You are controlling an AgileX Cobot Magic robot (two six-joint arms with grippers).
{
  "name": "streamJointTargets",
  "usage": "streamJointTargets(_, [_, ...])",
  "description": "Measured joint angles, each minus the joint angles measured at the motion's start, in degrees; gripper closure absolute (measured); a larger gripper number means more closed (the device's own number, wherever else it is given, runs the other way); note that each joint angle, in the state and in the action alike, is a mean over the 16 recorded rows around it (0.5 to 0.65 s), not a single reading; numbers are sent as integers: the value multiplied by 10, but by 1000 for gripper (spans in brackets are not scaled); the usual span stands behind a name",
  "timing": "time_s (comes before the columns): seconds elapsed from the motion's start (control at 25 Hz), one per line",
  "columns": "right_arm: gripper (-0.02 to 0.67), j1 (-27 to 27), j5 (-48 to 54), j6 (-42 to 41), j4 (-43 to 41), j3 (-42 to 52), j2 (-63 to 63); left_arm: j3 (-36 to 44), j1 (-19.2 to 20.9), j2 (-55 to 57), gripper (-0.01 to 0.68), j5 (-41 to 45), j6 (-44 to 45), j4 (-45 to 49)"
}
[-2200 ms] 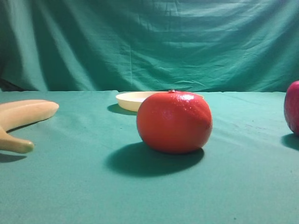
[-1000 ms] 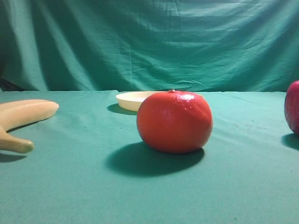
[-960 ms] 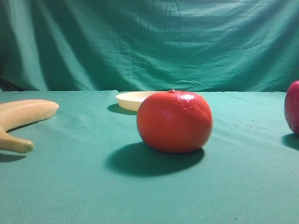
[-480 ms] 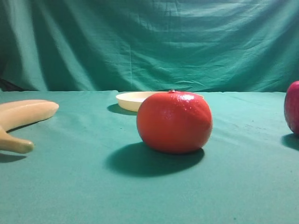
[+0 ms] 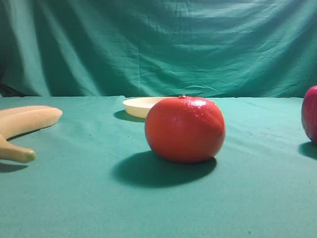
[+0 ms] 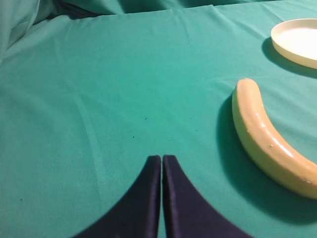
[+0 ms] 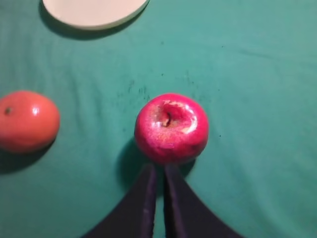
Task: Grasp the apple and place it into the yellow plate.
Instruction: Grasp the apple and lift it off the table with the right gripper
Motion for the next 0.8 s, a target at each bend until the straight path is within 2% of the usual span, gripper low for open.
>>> streamJointTargets(0.2, [591, 43, 47, 31, -63, -46, 78, 0, 0, 0, 673, 0, 0, 0])
streamJointTargets(0.32, [549, 71, 64, 56, -104, -74, 120, 0, 0, 0, 673, 0, 0, 0])
streamJointTargets(0.56, [348, 106, 79, 115, -169, -113, 197, 0, 0, 0, 673, 0, 0, 0])
streamJointTargets(0.8, [120, 113, 70, 146, -183, -133, 264, 0, 0, 0, 673, 0, 0, 0])
